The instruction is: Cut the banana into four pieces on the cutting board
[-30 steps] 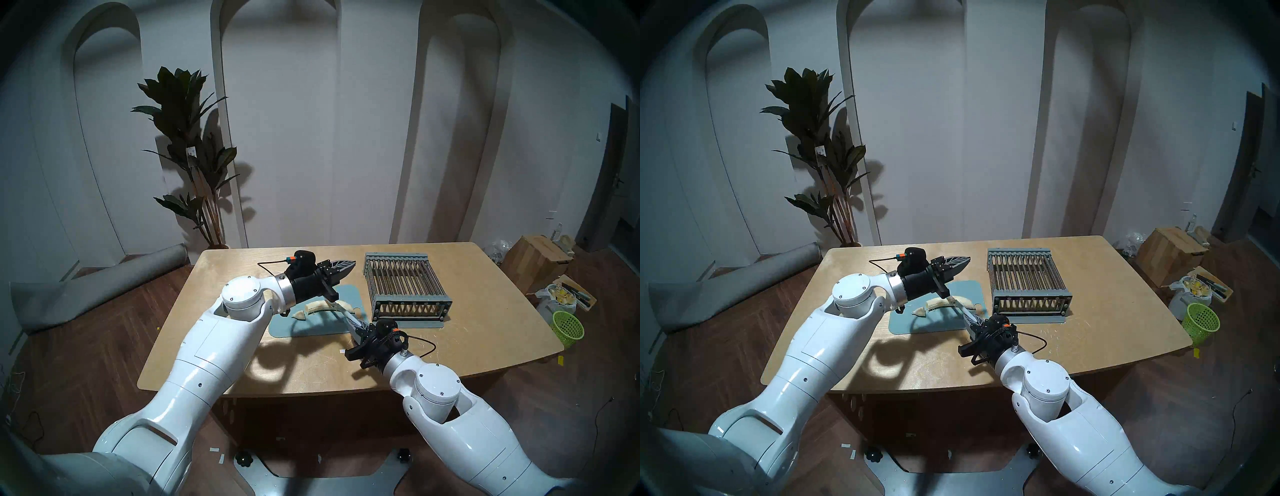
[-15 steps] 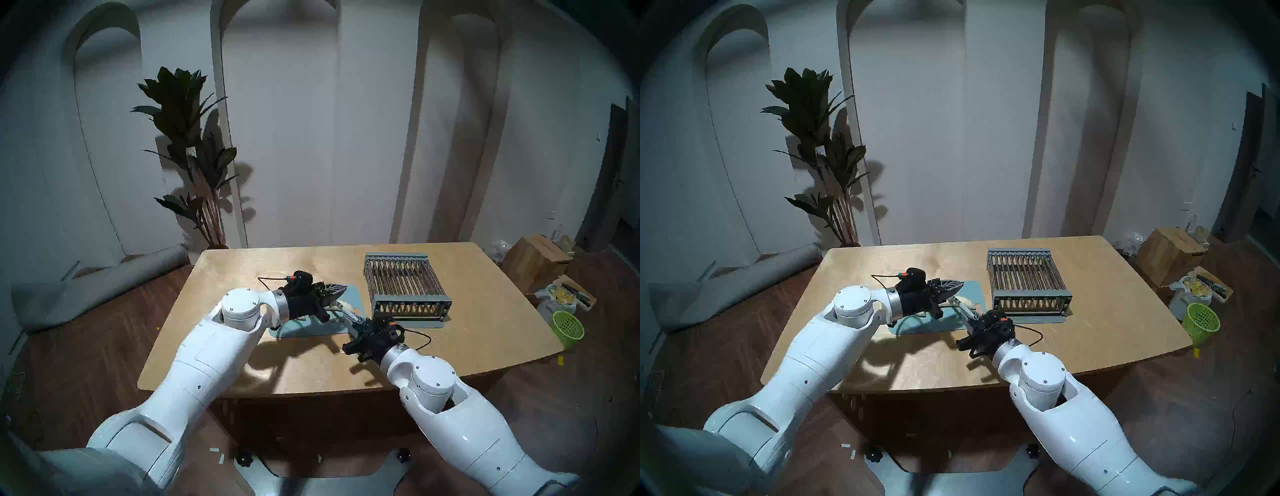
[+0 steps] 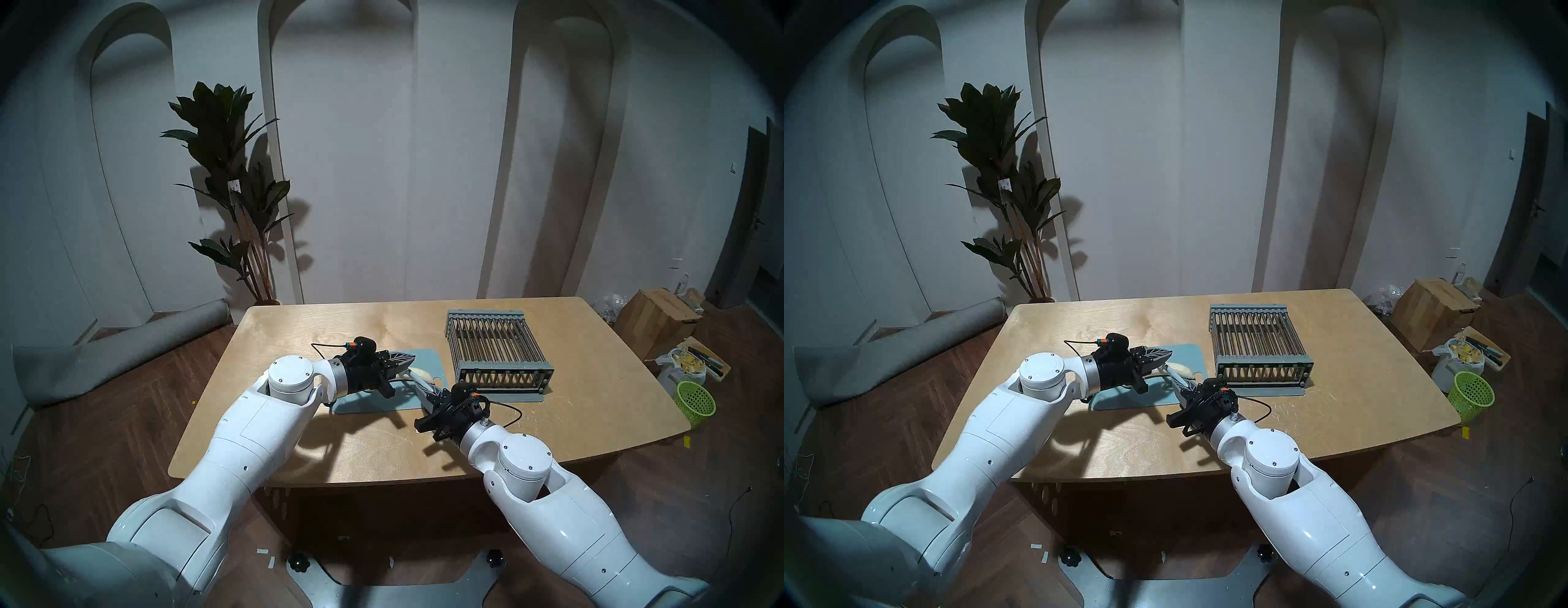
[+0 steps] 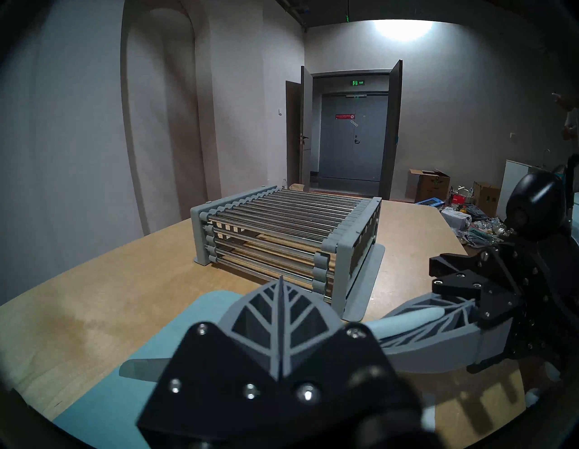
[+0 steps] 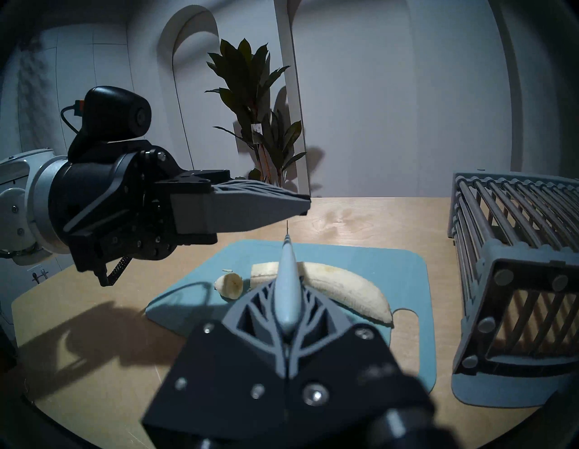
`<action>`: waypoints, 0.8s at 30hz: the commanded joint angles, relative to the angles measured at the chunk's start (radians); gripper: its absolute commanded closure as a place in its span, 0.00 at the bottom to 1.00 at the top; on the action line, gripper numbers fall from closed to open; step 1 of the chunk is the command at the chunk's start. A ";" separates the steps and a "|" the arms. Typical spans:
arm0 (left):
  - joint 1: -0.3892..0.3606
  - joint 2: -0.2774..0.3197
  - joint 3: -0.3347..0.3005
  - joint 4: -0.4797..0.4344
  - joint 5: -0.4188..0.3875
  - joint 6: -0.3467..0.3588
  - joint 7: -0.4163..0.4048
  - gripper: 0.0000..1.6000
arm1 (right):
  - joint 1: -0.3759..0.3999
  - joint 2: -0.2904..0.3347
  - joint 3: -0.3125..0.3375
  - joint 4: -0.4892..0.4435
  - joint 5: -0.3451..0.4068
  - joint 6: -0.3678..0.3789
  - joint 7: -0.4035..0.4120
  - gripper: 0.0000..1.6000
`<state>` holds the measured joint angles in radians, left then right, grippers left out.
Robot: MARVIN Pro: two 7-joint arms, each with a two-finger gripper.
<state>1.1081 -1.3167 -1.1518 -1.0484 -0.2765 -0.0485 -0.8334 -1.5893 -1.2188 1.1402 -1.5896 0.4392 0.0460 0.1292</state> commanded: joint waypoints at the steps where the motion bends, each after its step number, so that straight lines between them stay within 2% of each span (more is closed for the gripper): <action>1: -0.072 -0.038 0.006 0.044 0.010 -0.029 0.000 1.00 | 0.021 -0.016 -0.002 -0.001 0.001 -0.006 0.000 1.00; 5: -0.091 -0.046 0.016 0.086 0.034 -0.035 0.004 1.00 | 0.026 -0.018 -0.005 0.008 0.004 -0.003 0.004 1.00; 11: -0.117 -0.032 0.070 0.148 0.105 -0.039 -0.013 1.00 | 0.036 -0.022 -0.007 0.020 0.005 0.000 0.004 1.00; 24: -0.134 -0.048 0.087 0.266 0.128 -0.087 -0.006 1.00 | 0.050 -0.025 0.001 0.037 0.015 0.012 0.004 1.00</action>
<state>0.9944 -1.3537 -1.0784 -0.8308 -0.1670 -0.1229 -0.8461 -1.5728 -1.2301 1.1307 -1.5270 0.4518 0.0645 0.1373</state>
